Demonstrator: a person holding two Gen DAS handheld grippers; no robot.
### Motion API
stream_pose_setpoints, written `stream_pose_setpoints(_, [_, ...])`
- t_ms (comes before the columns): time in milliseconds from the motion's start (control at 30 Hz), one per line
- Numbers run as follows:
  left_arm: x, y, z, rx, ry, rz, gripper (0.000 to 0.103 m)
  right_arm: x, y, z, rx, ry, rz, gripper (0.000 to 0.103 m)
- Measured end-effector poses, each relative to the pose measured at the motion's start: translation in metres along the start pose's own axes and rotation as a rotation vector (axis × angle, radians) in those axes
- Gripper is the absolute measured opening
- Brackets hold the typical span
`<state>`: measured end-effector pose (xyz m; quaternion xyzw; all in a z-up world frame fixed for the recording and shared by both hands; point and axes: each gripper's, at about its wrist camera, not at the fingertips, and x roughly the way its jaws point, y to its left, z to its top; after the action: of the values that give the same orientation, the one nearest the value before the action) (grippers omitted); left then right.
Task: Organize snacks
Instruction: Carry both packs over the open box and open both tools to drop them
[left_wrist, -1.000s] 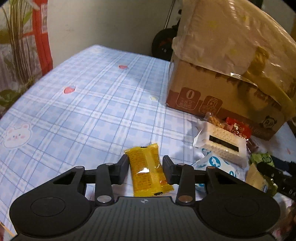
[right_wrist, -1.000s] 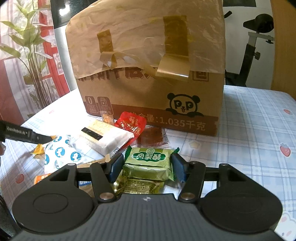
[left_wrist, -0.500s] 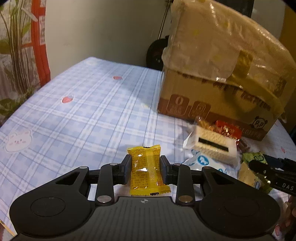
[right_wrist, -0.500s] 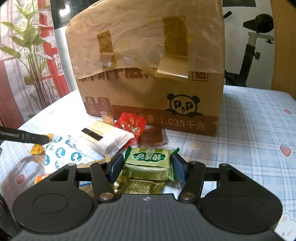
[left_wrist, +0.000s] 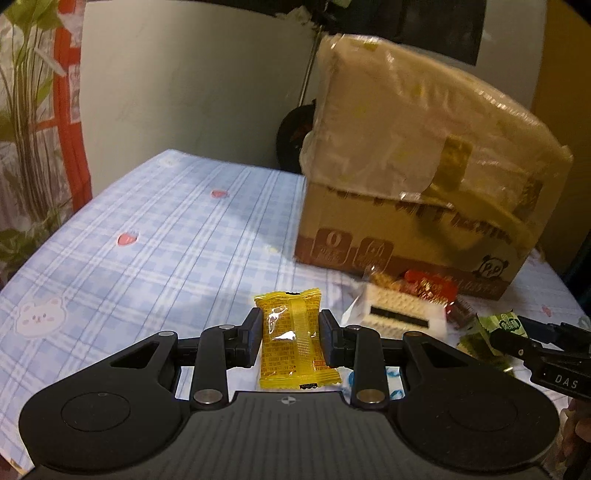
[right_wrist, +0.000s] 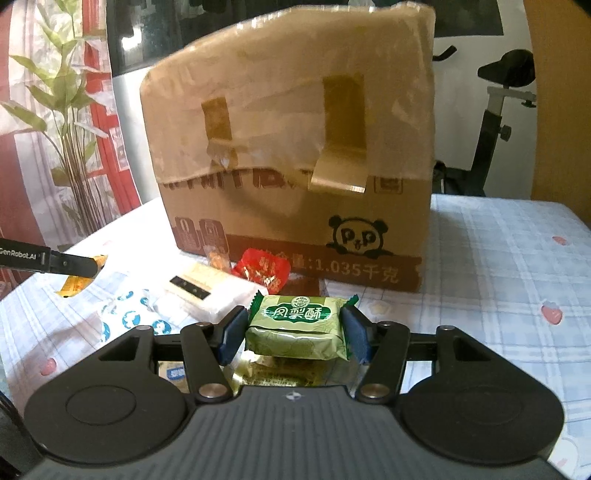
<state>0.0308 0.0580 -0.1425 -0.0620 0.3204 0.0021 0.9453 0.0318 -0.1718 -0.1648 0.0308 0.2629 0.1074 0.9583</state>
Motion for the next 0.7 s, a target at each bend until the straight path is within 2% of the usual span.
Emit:
stream_pose_setpoints(167, [-0.007,-0.006,0.01,0.032,-0.034,-0.022,0.034,-0.021,0.003,0.002,-0.025,-0.01,0.015,0.059])
stream_pose_setpoints(300, [-0.013,-0.012,0.026,0.051,-0.076,-0.05,0.034,-0.039,0.003,0.016,-0.012,-0.061,0.019,0.059])
stream_pose_setpoints(467, [-0.027,-0.025,0.062,0.082,-0.176,-0.079,0.035,-0.064,0.007,0.067,-0.057,-0.205,0.023,0.059])
stream_pose_setpoints(567, [-0.039,-0.033,0.093,0.083,-0.263,-0.111,0.035,-0.076,0.005,0.102,-0.064,-0.301,0.033,0.059])
stream_pose_setpoints(700, [-0.048,-0.047,0.131,0.096,-0.339,-0.159,0.035,-0.073,-0.002,0.145,-0.067,-0.364,0.024,0.059])
